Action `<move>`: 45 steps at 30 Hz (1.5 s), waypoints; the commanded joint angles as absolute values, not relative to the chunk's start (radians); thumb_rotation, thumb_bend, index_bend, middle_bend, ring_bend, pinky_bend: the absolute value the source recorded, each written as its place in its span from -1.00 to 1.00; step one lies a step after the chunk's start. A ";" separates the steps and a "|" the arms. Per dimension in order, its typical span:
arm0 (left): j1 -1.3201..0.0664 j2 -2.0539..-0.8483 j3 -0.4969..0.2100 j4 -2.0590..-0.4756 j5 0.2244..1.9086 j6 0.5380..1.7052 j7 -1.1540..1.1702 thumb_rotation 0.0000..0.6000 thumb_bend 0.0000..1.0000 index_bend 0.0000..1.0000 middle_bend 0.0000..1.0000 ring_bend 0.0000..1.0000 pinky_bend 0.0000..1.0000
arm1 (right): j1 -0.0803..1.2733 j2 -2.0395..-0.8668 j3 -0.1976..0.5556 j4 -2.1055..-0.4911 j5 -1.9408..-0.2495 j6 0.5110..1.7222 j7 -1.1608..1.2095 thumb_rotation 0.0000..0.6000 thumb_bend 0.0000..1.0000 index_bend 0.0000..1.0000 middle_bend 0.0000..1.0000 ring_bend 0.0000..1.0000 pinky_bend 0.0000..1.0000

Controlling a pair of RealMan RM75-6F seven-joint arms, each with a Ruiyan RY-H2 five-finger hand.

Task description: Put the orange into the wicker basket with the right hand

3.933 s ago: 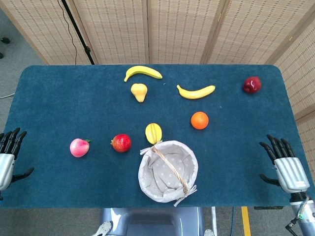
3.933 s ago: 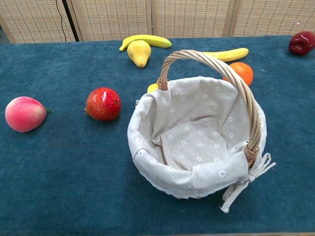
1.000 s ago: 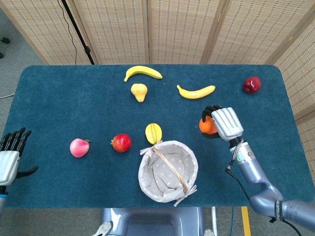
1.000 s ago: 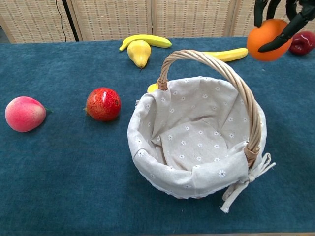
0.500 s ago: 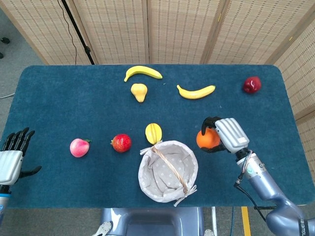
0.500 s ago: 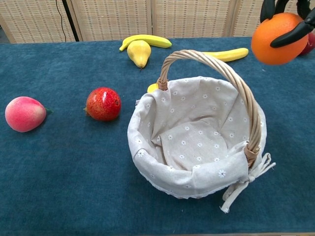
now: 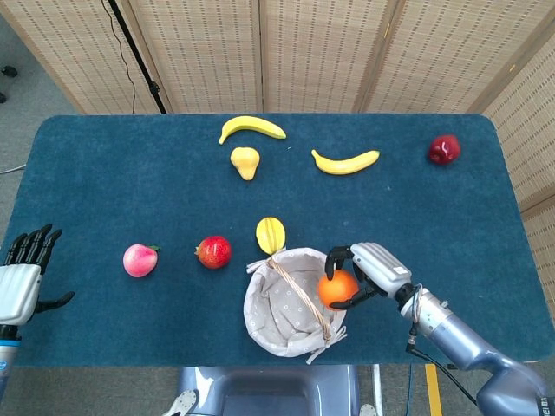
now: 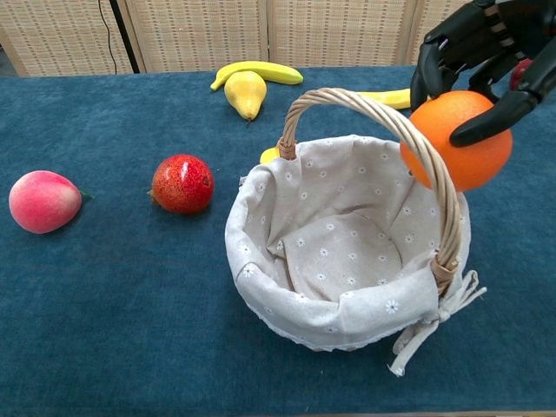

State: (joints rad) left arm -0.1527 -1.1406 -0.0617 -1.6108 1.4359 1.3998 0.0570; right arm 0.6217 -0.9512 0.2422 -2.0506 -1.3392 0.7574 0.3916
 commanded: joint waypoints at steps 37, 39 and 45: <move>-0.138 -1.117 -0.051 -1.618 1.450 1.421 0.026 1.00 -1.00 -1.00 -1.00 -1.00 -1.00 | 0.716 -1.060 0.177 -1.942 -1.212 0.843 -0.002 1.00 -0.80 -0.58 -0.92 -0.87 -0.84; -0.137 -1.115 -0.052 -1.617 1.447 1.423 0.034 1.00 -1.00 -1.00 -1.00 -1.00 -1.00 | 0.695 -1.051 0.163 -1.933 -1.234 0.900 -0.067 1.00 -0.80 -0.57 -0.91 -0.87 -0.85; -0.132 -1.110 -0.058 -1.612 1.434 1.431 0.054 1.00 -1.00 -1.00 -1.00 -1.00 -1.00 | 0.601 -1.062 0.122 -1.890 -1.303 1.101 -0.234 1.00 -0.80 -0.53 -0.88 -0.87 -0.84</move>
